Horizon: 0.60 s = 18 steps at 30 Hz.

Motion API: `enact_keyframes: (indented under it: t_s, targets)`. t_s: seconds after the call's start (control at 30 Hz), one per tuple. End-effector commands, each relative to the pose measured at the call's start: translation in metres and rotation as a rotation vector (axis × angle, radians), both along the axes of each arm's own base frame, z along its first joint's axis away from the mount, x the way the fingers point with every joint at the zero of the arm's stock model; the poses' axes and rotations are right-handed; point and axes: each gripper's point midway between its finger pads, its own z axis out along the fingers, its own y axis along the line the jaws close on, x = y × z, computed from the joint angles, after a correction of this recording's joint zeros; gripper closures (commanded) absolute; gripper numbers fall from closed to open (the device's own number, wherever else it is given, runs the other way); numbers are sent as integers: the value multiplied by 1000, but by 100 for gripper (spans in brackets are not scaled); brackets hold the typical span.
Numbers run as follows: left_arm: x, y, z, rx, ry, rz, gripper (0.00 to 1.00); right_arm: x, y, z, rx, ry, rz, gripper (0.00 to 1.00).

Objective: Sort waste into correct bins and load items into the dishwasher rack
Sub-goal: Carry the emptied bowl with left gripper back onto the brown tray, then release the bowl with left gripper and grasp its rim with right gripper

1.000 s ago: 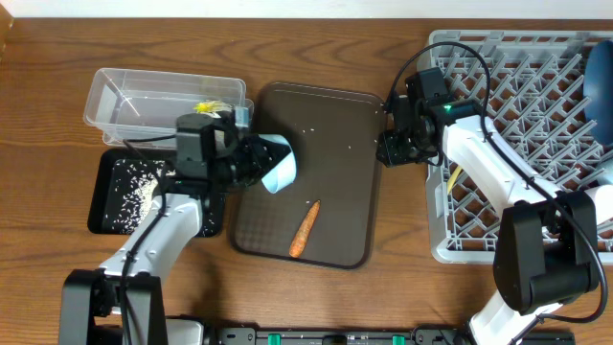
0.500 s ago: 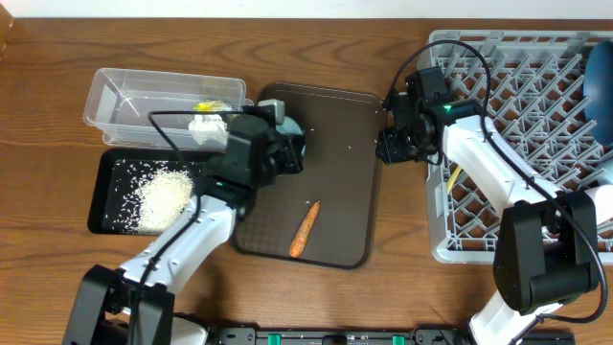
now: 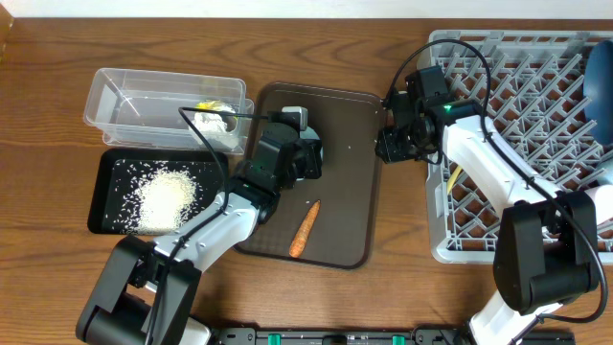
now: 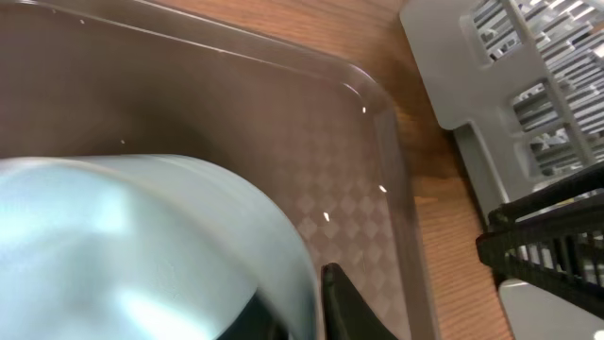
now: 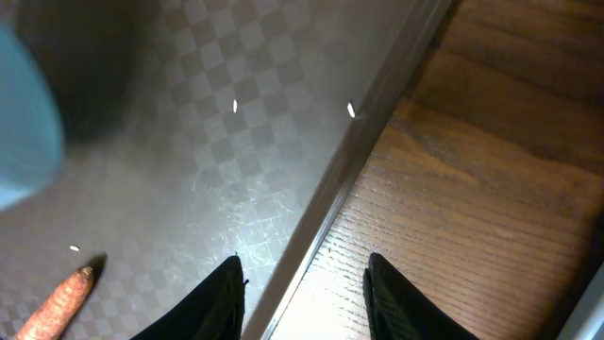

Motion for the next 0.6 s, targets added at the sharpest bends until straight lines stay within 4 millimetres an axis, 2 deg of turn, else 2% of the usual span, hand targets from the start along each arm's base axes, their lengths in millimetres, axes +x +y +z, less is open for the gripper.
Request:
enact_keyframes:
  t_s: [0.0,0.1,0.23,0.43,0.57]
  targets:
    - [9,-1,9,6,-33,6,73,9,0,16,13,-49,-12,59]
    - [7,-2,10,1,-31,-3,57,15,1,18,20,-75,-12,56]
    - [5,11,16,10,-14,23,52,23,5,22,31,-112,-10,53]
    - [-11,61,18,58,95,116,49,28,23,28,51,-162,21,50]
    - [-29,92,15,92,187,177,48,30,49,35,79,-217,74,50]
